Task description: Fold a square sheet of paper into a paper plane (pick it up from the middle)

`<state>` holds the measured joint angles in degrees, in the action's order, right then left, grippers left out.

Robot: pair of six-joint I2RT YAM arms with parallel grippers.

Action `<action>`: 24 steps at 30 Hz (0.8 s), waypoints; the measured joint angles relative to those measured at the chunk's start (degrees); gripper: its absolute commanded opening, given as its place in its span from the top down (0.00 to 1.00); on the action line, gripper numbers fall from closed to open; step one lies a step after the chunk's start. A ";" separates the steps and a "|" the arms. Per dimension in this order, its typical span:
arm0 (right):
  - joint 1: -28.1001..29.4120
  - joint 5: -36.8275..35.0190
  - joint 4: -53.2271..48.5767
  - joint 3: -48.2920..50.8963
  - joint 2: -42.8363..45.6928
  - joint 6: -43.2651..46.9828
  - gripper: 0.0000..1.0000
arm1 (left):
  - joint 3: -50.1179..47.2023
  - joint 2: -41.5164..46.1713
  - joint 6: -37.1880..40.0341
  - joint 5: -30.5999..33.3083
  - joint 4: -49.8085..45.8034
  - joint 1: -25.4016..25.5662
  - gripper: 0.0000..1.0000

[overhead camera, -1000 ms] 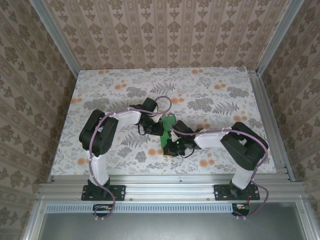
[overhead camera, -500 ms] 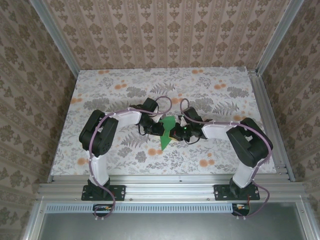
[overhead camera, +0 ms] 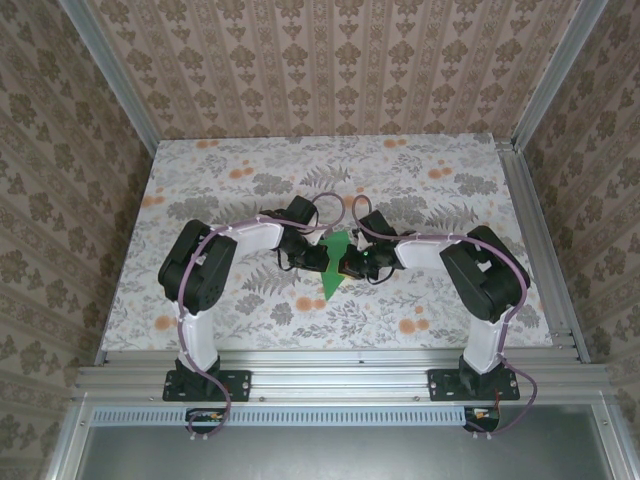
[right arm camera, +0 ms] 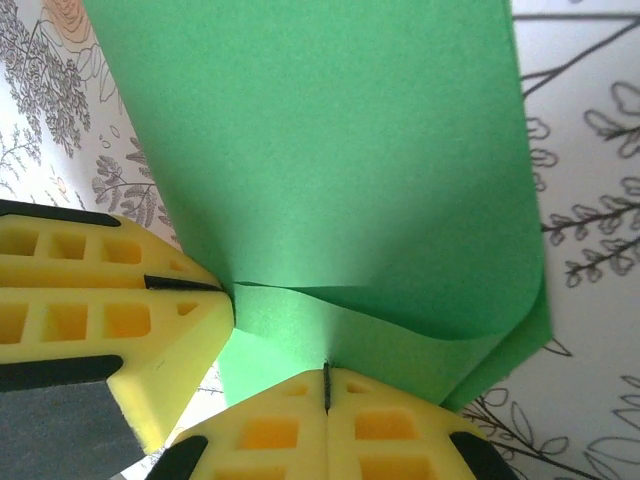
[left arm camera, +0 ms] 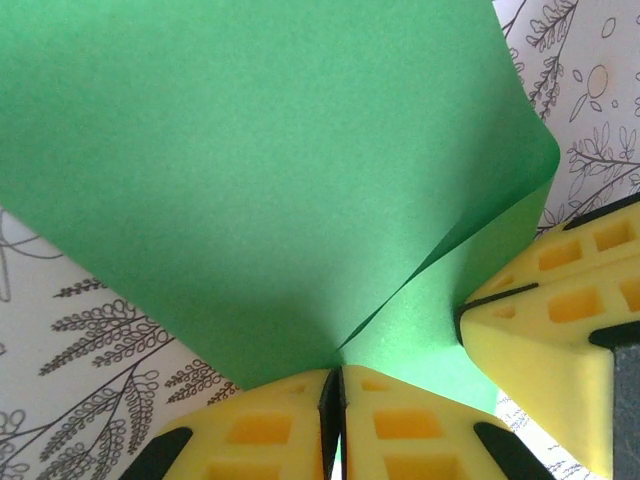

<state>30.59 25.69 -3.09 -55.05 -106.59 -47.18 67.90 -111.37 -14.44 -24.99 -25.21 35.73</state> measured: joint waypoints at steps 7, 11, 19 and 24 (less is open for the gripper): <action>-1.51 -0.17 -0.37 -0.04 0.02 1.62 0.95 | 0.00 -0.28 0.17 0.00 1.16 0.33 0.88; -2.71 -0.20 -0.37 0.26 0.26 1.86 0.95 | 0.00 -0.39 0.20 0.00 1.73 0.59 0.88; -6.16 -1.36 -1.70 0.90 1.42 2.34 0.95 | 0.00 -0.44 0.48 -0.02 1.88 0.63 0.88; -6.75 -2.67 -2.58 0.90 2.19 2.62 0.95 | 0.00 -0.44 0.61 -0.04 1.95 0.63 0.88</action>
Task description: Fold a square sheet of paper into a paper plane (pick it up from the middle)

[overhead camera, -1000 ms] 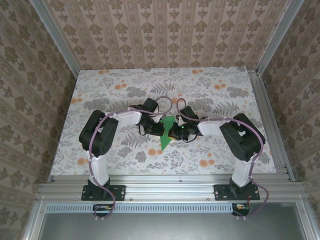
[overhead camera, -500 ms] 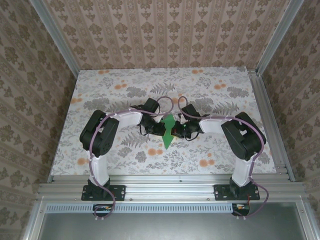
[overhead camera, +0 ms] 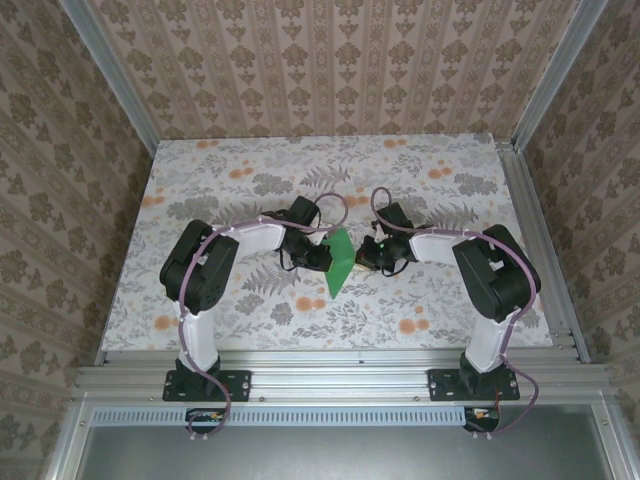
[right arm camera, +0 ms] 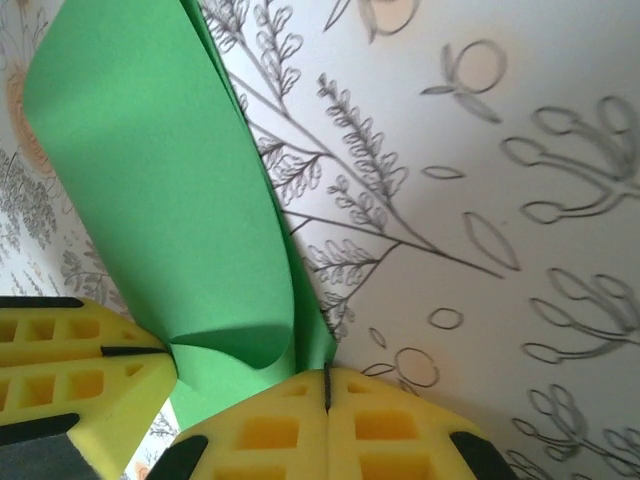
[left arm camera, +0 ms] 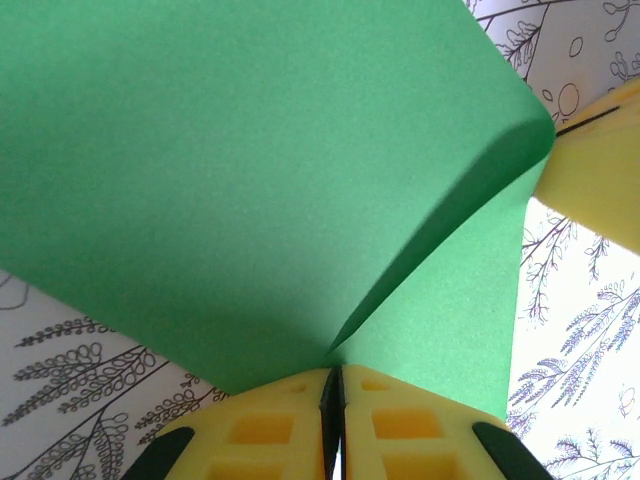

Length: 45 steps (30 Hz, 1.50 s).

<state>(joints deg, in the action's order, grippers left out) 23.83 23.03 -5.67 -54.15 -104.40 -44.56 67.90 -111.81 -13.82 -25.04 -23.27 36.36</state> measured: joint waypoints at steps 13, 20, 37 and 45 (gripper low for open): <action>2.32 -0.22 -0.09 -0.92 2.23 -0.55 0.94 | 0.00 0.00 0.00 -0.02 0.11 0.00 0.88; 2.47 -0.79 0.17 -3.26 -1.88 -0.07 0.94 | -0.04 0.02 0.02 -0.02 0.11 0.00 0.88; -0.39 -2.34 -1.77 -3.39 -1.99 3.56 0.93 | -0.37 0.17 0.44 -0.02 0.48 0.00 0.88; -1.73 -4.44 -3.58 -2.21 0.28 3.78 0.87 | -0.37 0.20 0.46 -0.13 0.52 0.00 0.88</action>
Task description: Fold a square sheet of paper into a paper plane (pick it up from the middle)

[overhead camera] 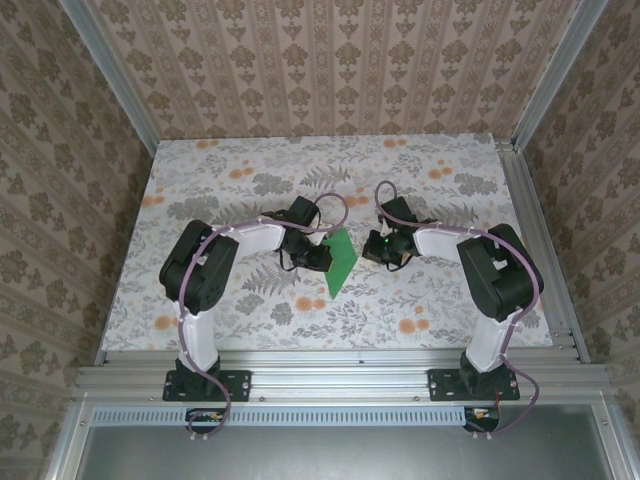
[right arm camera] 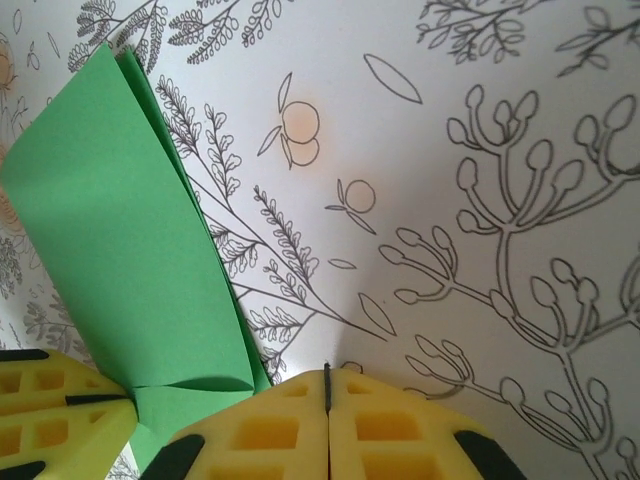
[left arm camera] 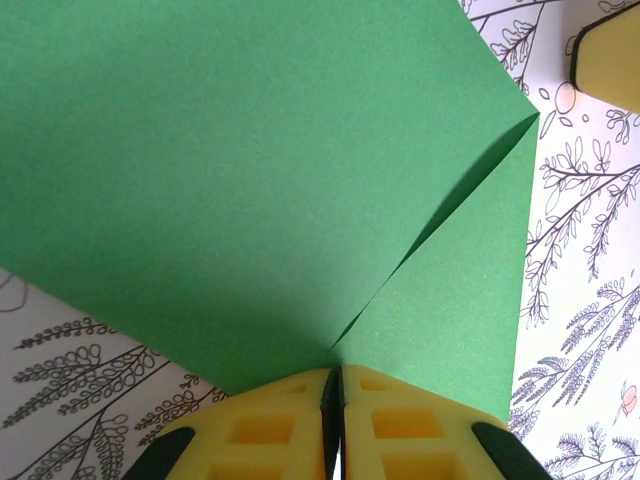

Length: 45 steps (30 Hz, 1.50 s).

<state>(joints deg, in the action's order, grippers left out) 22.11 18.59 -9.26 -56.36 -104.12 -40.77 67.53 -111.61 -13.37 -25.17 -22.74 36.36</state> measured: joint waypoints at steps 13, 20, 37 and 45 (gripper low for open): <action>1.62 3.37 2.78 0.59 0.15 -1.60 0.79 | -0.26 0.04 0.13 -0.15 0.31 -0.02 0.88; 2.32 4.52 3.19 0.59 0.15 -1.68 0.77 | -0.44 0.20 0.13 -0.13 0.66 -0.02 0.88; 2.71 4.28 1.49 -0.52 -0.31 -1.77 0.74 | -0.61 0.24 0.13 -0.17 0.81 -0.02 0.88; 2.71 4.15 1.27 -1.03 -1.81 -1.79 0.74 | -0.66 0.24 0.13 -0.31 0.87 -0.07 0.88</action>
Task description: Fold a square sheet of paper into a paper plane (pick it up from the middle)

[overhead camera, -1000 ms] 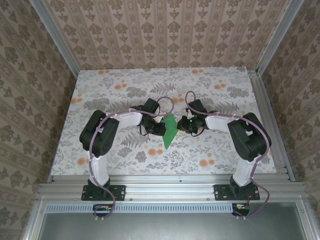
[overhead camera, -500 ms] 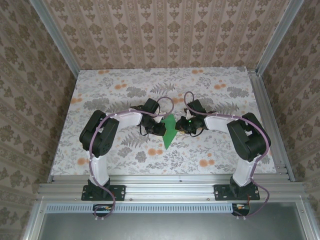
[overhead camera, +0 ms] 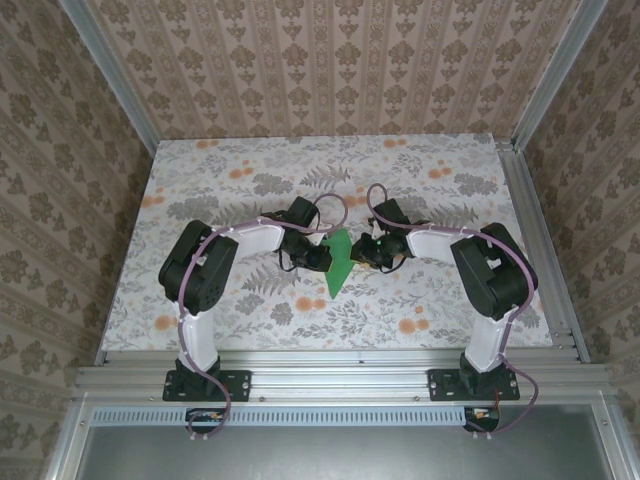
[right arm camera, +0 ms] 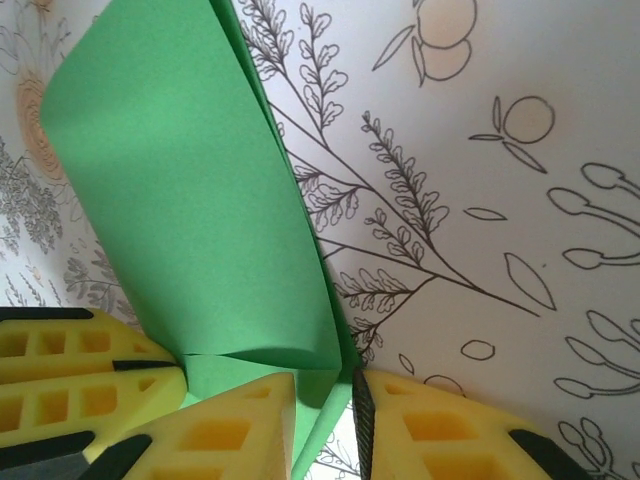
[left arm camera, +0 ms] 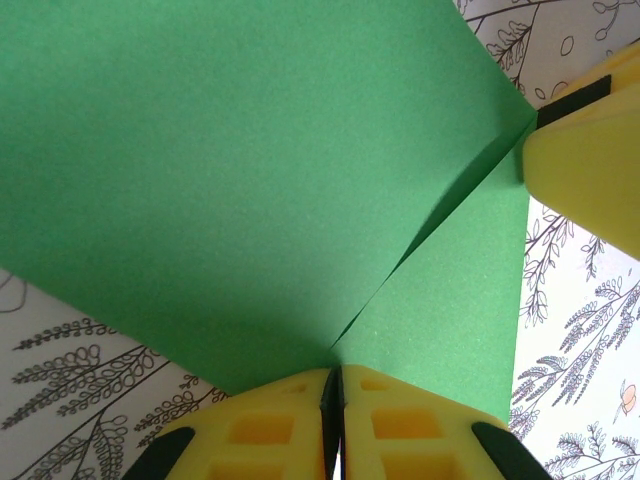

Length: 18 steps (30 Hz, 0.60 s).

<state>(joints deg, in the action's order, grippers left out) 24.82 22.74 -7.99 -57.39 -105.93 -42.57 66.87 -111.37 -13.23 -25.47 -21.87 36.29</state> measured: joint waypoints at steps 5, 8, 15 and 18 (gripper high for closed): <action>0.20 0.24 0.28 -0.13 0.00 -0.02 0.75 | 0.00 0.00 0.02 0.00 0.00 0.00 0.88; 0.35 0.35 0.46 -0.13 0.00 -0.02 0.76 | 0.00 0.00 0.02 0.00 0.00 0.00 0.88; 0.48 0.37 0.52 -0.13 0.00 -0.24 0.80 | 0.00 0.00 0.02 0.00 0.00 0.00 0.88; 0.83 0.35 0.50 -0.13 0.02 -0.50 0.82 | 0.00 0.00 0.02 -0.02 0.02 0.00 0.88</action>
<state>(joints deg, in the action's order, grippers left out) 25.65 23.09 -7.49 -57.52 -105.91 -43.07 66.87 -111.37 -13.21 -25.50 -21.85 36.29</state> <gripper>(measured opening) 0.193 0.119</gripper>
